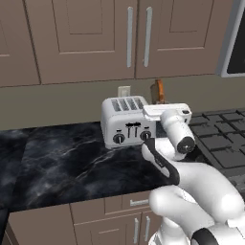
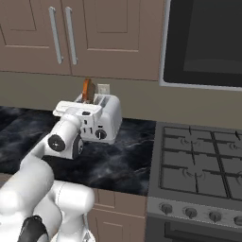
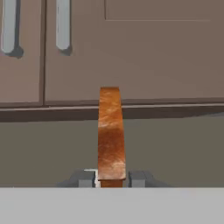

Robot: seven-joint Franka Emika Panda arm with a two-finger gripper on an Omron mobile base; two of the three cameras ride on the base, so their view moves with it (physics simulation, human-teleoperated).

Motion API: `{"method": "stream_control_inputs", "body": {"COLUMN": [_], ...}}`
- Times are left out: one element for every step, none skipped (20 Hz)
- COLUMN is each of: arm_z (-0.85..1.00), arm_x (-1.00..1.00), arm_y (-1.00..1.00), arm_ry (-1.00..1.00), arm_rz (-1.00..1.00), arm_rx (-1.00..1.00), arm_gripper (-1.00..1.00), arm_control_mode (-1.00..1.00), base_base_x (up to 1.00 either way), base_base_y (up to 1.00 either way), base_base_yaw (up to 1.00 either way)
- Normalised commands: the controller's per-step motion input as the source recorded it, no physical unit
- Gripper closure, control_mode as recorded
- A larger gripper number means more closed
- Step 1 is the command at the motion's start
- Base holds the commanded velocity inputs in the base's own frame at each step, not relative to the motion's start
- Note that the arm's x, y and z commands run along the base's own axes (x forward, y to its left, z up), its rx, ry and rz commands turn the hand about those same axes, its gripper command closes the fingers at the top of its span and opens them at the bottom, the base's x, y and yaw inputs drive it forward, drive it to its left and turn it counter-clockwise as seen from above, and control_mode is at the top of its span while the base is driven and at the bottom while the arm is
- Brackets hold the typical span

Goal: Start the toaster. Once the lever pops up, take the bread to the plate on the dining counter.

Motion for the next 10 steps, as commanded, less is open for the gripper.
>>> {"method": "stream_control_inputs", "body": {"arm_z": [0.56, 0.56, 0.54, 0.52, 0.49, 0.39, 0.31, 0.21, 0.21, 0.27], "arm_x": [-1.00, -1.00, -1.00, -1.00, -1.00, -1.00, -1.00, -1.00, -0.99, -0.96], "arm_y": [-0.06, -0.09, -0.10, -0.07, -0.07, -0.03, -0.01, -0.02, 0.00, 0.00], "arm_ry": [0.16, 0.16, 0.17, 0.19, 0.20, 0.22, 0.21, 0.21, 0.23, 0.26], "arm_rz": [0.00, 0.00, 0.00, 0.00, 0.00, 0.00, 0.00, 0.00, 0.00, 0.00], "arm_rx": [0.00, 0.00, 0.00, 0.00, 0.00, 0.00, 0.00, 0.00, 0.00, 0.00], "arm_gripper": [1.00, 1.00, 1.00, 1.00, 1.00, 1.00, 1.00, 1.00, 1.00, 1.00], "arm_control_mode": [-1.00, -1.00, -1.00, -1.00, -1.00, -1.00, -1.00, -1.00, -1.00, -1.00], "base_base_x": [0.00, 0.00, 0.00, 0.00, 0.00, 0.00, 0.00, 0.00, 0.00, 0.00], "base_base_y": [0.00, 0.00, 0.00, 0.00, 0.00, 0.00, 0.00, 0.00, 0.00, 0.00], "base_base_yaw": [0.00, 0.00, 0.00, 0.00, 0.00, 0.00, 0.00, 0.00, 0.00, 0.00]}}
